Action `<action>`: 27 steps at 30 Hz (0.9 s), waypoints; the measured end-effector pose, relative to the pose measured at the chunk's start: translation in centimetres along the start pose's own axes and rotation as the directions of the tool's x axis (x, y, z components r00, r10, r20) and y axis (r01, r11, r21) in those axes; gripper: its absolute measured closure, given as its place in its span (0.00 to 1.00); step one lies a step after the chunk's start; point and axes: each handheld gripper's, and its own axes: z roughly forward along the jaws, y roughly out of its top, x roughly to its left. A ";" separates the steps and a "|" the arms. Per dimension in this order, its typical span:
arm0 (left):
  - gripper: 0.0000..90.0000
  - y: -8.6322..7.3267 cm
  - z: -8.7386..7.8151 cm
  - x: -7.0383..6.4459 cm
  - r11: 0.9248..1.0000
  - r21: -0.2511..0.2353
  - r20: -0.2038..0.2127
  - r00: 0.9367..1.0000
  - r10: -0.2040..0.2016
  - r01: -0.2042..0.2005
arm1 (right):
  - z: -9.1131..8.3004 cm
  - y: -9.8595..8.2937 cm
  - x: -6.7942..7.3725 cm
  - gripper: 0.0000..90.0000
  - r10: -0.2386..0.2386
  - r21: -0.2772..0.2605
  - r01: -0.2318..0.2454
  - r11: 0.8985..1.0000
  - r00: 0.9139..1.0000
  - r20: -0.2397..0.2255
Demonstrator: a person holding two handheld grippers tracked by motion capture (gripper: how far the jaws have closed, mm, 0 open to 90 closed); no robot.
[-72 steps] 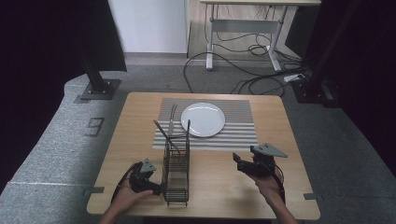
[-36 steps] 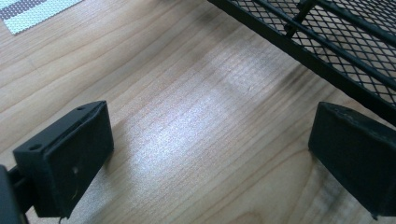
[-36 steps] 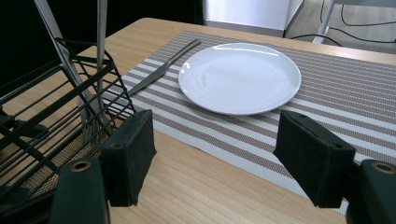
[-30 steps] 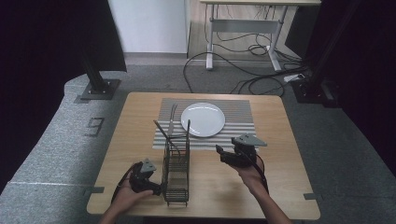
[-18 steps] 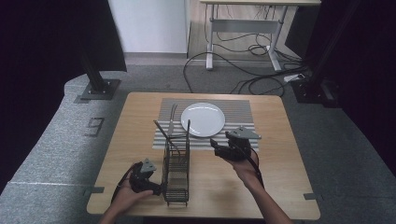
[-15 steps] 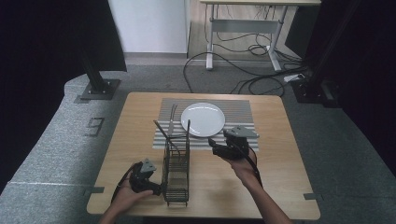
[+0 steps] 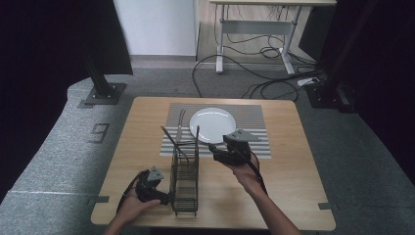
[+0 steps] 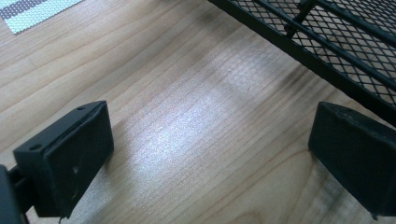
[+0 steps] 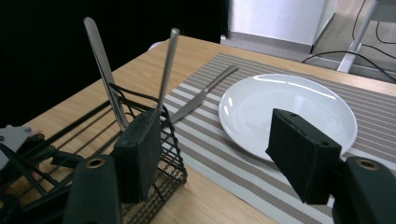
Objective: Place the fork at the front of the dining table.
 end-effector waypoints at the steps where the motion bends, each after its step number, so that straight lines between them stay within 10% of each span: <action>1: 0.00 0.0 0.0 0.0 1.000 0.000 -0.001 1.000 -0.001 0.001 | 0.1 0.1 0.1 0.39 -0.002 0.000 0.002 1.000 1.000 -0.003; 27: 0.00 0.0 0.0 -0.1 1.000 0.000 -0.007 1.000 -0.006 0.006 | 2.6 0.2 1.3 0.43 0.013 0.019 -0.012 1.000 0.998 -0.064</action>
